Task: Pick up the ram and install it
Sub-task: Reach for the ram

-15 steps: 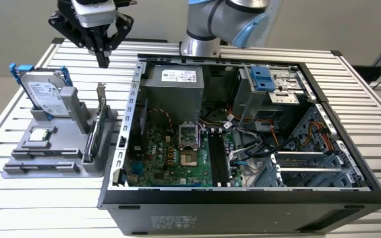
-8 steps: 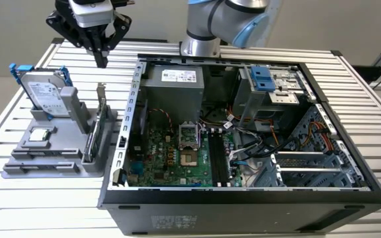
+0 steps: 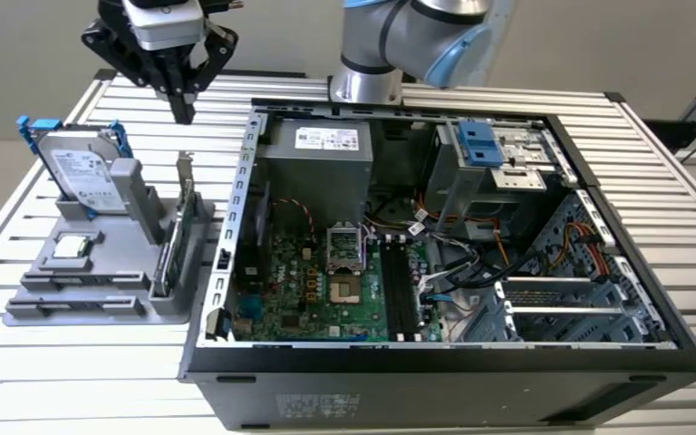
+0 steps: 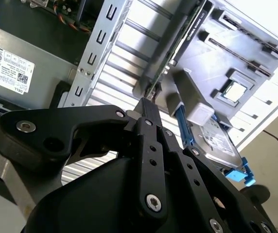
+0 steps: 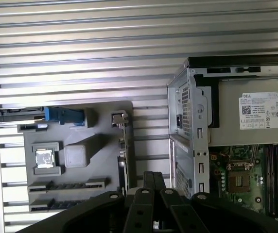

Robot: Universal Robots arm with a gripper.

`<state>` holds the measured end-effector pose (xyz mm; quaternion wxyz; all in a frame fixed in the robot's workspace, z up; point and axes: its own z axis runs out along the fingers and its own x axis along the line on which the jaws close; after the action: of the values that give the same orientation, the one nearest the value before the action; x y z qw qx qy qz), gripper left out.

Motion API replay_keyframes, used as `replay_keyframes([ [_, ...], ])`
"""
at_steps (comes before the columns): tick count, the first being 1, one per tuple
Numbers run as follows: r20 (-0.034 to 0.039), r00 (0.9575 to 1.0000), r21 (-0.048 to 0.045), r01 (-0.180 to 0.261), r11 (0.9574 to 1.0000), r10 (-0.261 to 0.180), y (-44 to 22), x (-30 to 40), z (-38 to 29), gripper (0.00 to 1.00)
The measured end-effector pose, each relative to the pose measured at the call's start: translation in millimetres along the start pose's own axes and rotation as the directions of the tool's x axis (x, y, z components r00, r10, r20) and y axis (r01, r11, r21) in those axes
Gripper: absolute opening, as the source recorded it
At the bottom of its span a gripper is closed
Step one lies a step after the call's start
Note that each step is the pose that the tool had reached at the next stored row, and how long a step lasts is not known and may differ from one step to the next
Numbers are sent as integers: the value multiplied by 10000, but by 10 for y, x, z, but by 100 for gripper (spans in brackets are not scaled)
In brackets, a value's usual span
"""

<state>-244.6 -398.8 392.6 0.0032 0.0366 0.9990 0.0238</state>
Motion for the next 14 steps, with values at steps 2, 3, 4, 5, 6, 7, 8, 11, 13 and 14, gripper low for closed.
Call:
replay_keyframes([
  [2, -2, 10000, 0, 0, 10000, 0, 0, 3, 0, 0],
  [3, -3, 10000, 0, 0, 10000, 0, 0, 5, 0, 0],
  [4, -5, 10000, 1, 0, 10000, 0, -1, 7, 0, 0],
  [5, -6, 10000, 1, 0, 10000, 0, -1, 9, 0, 0],
  [6, -7, 10000, 1, 1, 10000, -1, -1, 11, 0, 0],
  [7, -10, 10000, 1, 0, 10000, 0, -1, 16, 0, 0],
  [8, -12, 10000, 1, 0, 10000, 0, -1, 18, 0, 0],
  [11, -14, 10000, 1, 0, 10000, 0, -2, 24, 0, 0],
  [13, -15, 10000, 1, -1, 10000, 1, -2, 29, 0, 0],
  [14, -16, 10000, 2, -1, 10000, 1, -2, 31, 0, 0],
])
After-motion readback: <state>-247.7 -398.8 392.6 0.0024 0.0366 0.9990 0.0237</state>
